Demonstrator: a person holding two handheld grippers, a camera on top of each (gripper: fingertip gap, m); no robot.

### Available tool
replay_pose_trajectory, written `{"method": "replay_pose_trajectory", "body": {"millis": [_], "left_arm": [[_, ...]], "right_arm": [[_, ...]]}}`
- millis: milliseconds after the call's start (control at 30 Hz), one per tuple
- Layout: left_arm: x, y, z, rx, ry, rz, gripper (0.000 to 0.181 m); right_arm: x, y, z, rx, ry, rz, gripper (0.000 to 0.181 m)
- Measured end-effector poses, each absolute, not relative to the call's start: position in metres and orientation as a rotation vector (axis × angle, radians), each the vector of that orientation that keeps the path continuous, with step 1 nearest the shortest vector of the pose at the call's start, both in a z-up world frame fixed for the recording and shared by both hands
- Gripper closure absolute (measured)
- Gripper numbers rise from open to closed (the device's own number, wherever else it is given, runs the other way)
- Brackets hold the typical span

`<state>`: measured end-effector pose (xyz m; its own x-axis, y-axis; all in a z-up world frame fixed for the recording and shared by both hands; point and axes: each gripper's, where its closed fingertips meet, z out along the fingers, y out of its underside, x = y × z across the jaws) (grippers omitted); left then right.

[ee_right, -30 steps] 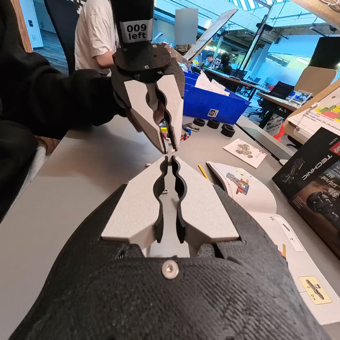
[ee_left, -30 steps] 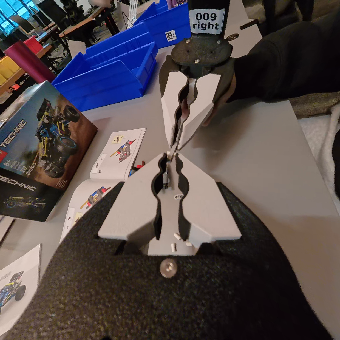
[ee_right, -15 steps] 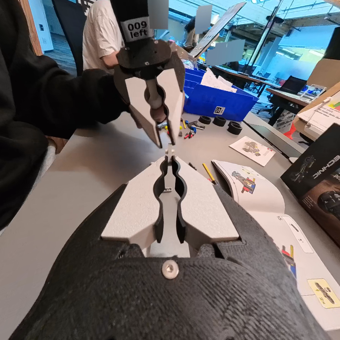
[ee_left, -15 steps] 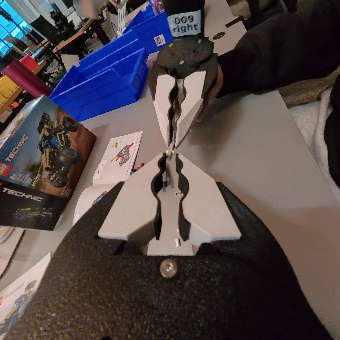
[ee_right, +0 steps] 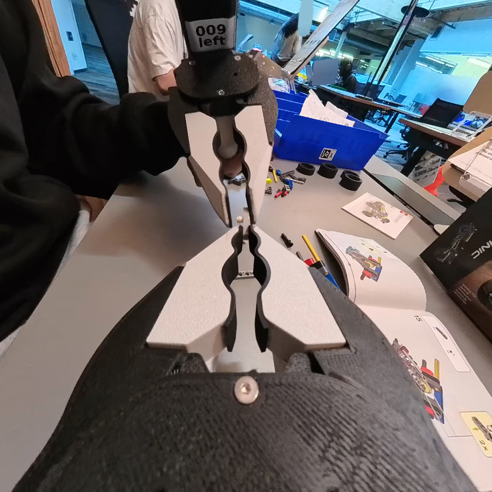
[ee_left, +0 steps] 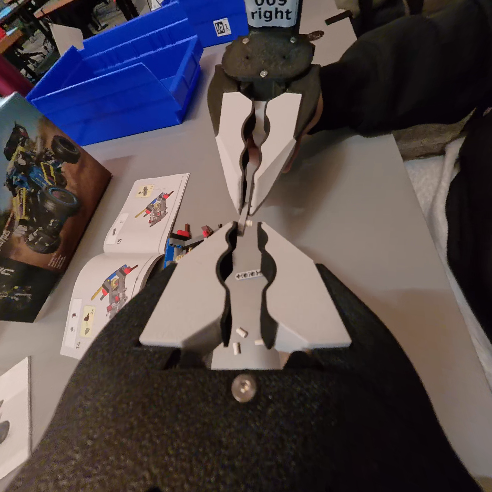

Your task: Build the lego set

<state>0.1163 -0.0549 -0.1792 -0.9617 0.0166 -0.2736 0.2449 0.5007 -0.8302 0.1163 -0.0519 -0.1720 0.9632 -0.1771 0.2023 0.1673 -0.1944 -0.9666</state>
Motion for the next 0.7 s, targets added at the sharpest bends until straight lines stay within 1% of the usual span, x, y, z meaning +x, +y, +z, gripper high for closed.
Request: {"method": "replay_pose_trajectory", "body": {"millis": [33, 467, 667, 700], "left_arm": [[0.118, -0.056, -0.179, 0.199, 2.514, -1.455, 0.173], [0.125, -0.061, -0.174, 0.017, 2.542, -1.585, 0.174], [0.13, -0.06, -0.173, 0.015, 2.499, -1.568, 0.155], [0.13, -0.06, -0.172, 0.026, 2.485, -1.569, 0.156]], "right_arm": [[0.116, -0.052, -0.172, -1.739, 0.009, -0.31, 0.18], [0.121, -0.057, -0.168, -1.711, 0.033, -0.323, 0.179], [0.118, -0.057, -0.169, -1.719, 0.022, -0.287, 0.179], [0.118, -0.058, -0.168, -1.714, 0.026, -0.279, 0.179]]}}
